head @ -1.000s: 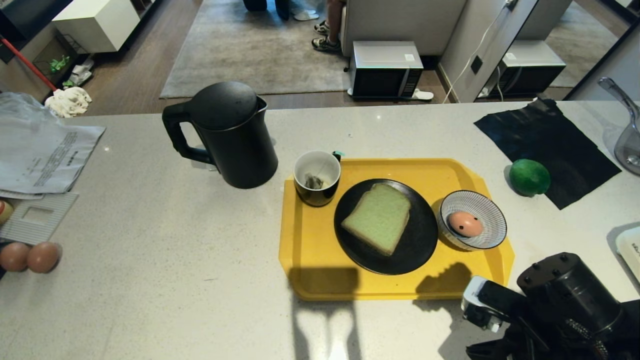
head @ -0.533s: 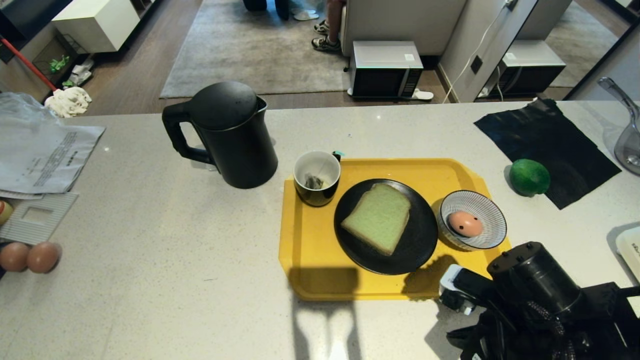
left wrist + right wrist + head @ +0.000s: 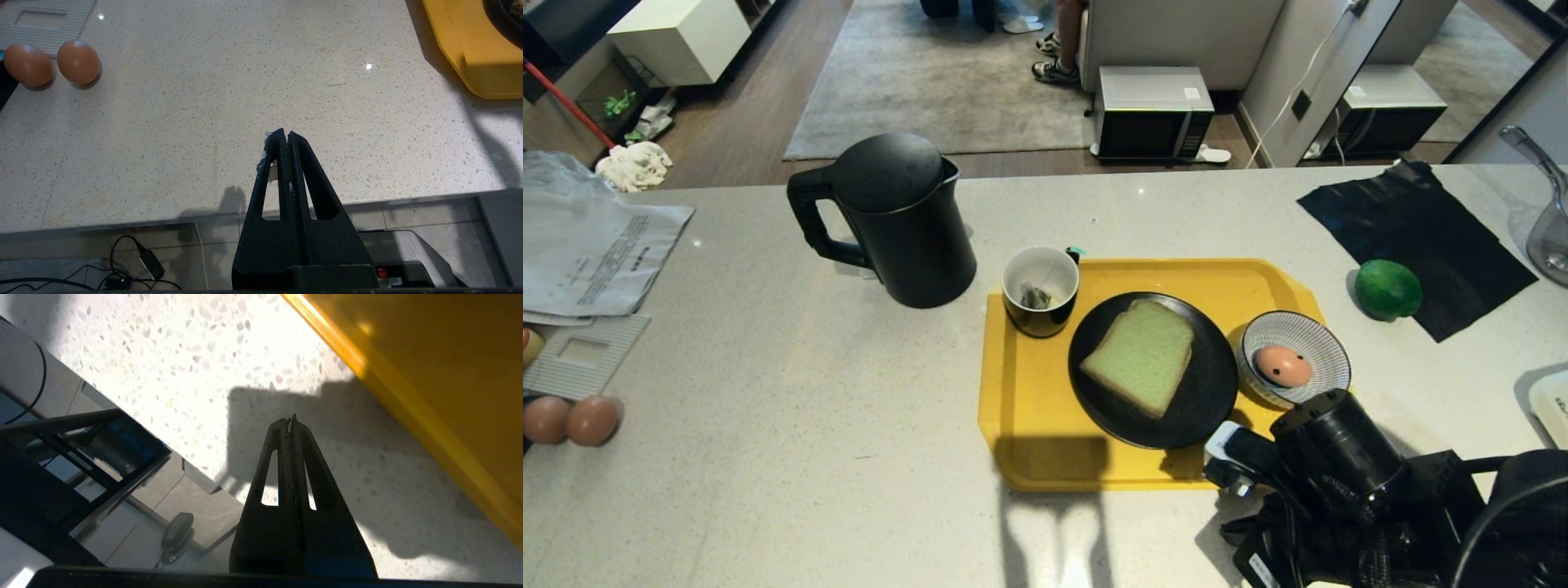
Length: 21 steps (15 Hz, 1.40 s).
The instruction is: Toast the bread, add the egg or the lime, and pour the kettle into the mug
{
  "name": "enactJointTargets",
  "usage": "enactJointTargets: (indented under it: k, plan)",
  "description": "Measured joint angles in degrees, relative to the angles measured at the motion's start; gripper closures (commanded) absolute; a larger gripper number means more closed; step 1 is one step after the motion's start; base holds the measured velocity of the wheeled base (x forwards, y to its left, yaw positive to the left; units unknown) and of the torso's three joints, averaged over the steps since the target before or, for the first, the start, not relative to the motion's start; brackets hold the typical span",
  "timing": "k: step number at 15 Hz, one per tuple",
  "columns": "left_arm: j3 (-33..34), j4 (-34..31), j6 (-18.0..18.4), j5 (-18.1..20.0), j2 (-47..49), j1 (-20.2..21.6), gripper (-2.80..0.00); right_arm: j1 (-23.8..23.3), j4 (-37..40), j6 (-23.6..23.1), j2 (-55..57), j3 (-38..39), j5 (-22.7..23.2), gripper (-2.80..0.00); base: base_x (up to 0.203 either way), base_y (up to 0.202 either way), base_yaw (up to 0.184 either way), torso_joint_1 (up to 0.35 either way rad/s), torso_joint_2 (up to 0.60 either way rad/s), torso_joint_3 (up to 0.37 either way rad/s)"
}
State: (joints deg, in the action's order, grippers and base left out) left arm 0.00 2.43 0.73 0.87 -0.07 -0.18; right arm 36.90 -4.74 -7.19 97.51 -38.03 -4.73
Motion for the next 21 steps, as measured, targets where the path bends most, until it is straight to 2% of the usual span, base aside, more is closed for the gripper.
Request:
enactJointTargets:
  k: [21]
  plan:
    - [0.0,0.0,0.0,0.0,0.0,0.0,0.0,0.1,-2.1,0.1,2.4,-5.5,-0.1,0.0,0.0,0.0,0.0,0.0,0.0,0.0]
